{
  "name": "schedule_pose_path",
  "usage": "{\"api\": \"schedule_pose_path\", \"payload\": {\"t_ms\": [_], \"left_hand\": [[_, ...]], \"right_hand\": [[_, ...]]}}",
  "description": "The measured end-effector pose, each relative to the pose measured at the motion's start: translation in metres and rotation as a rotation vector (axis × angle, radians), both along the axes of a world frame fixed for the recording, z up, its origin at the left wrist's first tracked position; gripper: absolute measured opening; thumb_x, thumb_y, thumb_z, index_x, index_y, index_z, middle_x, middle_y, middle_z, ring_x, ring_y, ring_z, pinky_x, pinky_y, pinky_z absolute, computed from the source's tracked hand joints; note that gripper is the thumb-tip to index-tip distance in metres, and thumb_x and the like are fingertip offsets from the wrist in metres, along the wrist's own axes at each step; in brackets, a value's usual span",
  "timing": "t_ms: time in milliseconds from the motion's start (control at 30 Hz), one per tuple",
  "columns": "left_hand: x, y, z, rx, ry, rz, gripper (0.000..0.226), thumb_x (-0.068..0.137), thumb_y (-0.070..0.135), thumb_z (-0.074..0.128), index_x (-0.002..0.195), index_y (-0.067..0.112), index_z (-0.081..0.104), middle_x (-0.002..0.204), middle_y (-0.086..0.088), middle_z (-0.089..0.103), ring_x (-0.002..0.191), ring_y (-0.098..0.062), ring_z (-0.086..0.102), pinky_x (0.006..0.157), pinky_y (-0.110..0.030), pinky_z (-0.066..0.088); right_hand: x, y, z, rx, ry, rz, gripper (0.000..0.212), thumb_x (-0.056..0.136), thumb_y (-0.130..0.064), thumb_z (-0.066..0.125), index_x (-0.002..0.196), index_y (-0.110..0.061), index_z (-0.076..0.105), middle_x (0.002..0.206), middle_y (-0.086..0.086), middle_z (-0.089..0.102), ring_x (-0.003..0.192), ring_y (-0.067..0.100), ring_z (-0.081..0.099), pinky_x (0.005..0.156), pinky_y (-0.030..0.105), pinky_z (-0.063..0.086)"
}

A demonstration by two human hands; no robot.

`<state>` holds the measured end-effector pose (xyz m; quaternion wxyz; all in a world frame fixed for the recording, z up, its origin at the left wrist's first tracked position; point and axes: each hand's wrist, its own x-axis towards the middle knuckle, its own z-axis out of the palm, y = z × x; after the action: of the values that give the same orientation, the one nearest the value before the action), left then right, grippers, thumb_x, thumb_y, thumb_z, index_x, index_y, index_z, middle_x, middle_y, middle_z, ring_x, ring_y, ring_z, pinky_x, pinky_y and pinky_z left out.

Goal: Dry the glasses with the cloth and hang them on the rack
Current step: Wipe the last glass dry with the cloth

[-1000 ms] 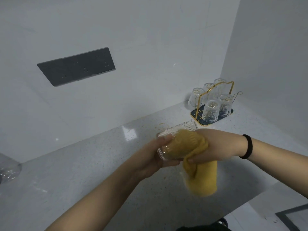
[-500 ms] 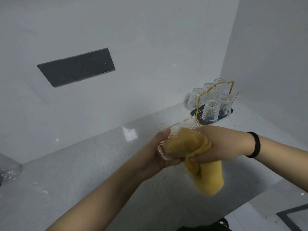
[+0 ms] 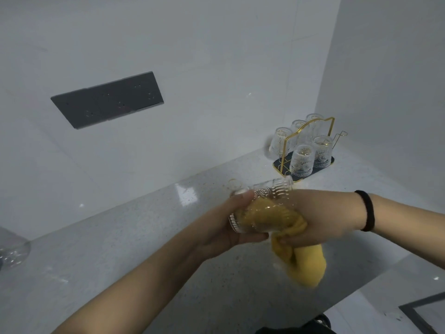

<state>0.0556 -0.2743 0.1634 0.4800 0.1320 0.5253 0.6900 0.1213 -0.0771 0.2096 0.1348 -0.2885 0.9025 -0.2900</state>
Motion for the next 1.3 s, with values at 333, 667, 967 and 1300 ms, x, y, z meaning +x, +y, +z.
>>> {"api": "schedule_pose_path", "payload": {"t_ms": [333, 667, 967, 1300], "left_hand": [[-0.005, 0.007, -0.011, 0.003, 0.467, 0.157, 0.079, 0.070, 0.032, 0.083, 0.131, 0.004, 0.041, 0.116, -0.017, 0.058, 0.099, -0.028, 0.066, 0.079, -0.039, 0.057], [-0.013, -0.005, -0.003, -0.056, 0.195, -0.207, 0.096, 0.055, 0.063, 0.084, 0.129, 0.012, 0.052, 0.118, -0.010, 0.066, 0.106, -0.023, 0.067, 0.088, -0.031, 0.056], [-0.018, 0.007, 0.000, 0.110, 0.172, 0.084, 0.083, 0.047, 0.054, 0.092, 0.116, 0.017, 0.065, 0.109, -0.011, 0.070, 0.097, -0.026, 0.070, 0.081, -0.041, 0.059], [-0.005, 0.056, 0.001, 0.242, 0.207, 0.693, 0.042, 0.072, 0.016, 0.079, 0.108, -0.001, 0.063, 0.110, -0.023, 0.067, 0.102, -0.038, 0.067, 0.095, -0.053, 0.052]], "right_hand": [[-0.012, 0.012, 0.002, -0.706, -0.586, -0.246, 0.038, 0.076, 0.002, 0.060, 0.114, 0.006, 0.059, 0.115, 0.023, 0.065, 0.106, 0.034, 0.064, 0.089, 0.040, 0.054], [-0.014, 0.014, 0.024, -0.025, -0.089, -0.006, 0.030, 0.075, -0.026, 0.077, 0.087, -0.043, 0.056, 0.084, -0.047, 0.056, 0.080, -0.017, 0.056, 0.069, 0.002, 0.041], [-0.021, 0.028, -0.002, -0.788, 0.015, -0.496, 0.032, 0.076, -0.037, 0.071, 0.102, -0.019, 0.065, 0.097, -0.010, 0.073, 0.091, 0.007, 0.068, 0.078, 0.018, 0.052], [-0.015, -0.070, -0.046, -1.864, -0.529, -0.688, 0.064, 0.091, -0.053, 0.027, 0.122, -0.006, 0.058, 0.118, 0.016, 0.066, 0.110, 0.029, 0.062, 0.095, 0.037, 0.050]]}}
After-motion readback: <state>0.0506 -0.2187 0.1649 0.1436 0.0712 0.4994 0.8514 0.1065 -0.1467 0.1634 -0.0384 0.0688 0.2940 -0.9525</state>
